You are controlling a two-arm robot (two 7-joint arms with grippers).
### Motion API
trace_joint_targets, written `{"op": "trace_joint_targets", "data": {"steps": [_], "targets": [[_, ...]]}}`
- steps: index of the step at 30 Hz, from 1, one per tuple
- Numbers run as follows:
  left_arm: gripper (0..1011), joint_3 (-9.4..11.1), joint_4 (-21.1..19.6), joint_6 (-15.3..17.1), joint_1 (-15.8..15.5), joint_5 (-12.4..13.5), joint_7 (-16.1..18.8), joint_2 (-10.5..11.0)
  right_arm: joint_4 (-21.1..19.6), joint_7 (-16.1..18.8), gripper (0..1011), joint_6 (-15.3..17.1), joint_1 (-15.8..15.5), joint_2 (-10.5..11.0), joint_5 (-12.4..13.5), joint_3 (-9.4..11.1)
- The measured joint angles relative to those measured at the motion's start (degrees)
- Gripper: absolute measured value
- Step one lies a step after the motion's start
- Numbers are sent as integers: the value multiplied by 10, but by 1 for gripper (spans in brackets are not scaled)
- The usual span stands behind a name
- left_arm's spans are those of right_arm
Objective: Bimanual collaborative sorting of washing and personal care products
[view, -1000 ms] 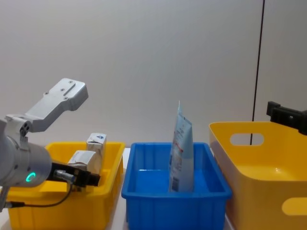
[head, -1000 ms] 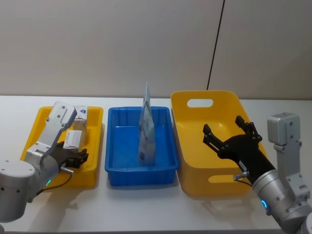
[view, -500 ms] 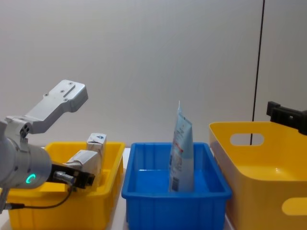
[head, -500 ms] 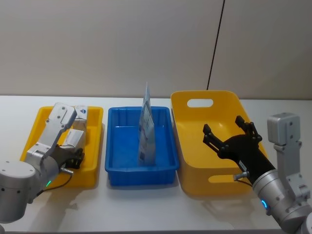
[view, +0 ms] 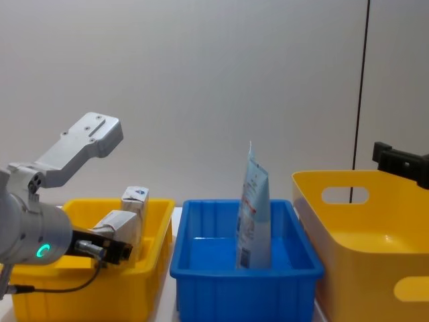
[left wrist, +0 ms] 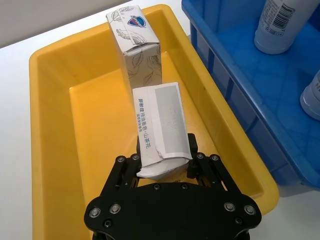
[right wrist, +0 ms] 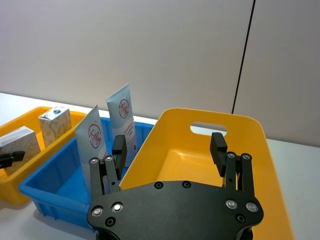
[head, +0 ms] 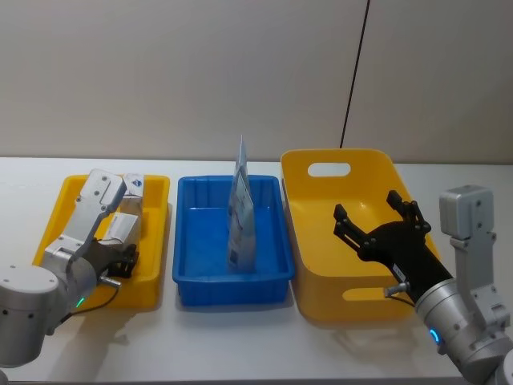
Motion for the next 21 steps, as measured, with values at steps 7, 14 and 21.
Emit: {"op": "trace_joint_targets", "data": {"steps": [7,14,21], "targets": [[390,4,-2,-7,-4,3,-14,7,0,0,1002,0,0,0,0,0],[390,12,-13,-19,-15,9,-43,24,0,0,1002,0,0,0,0,0],[390,23,-30,-31,-31,17,-81,49,0,0,1002,0,0,0,0,0]]}}
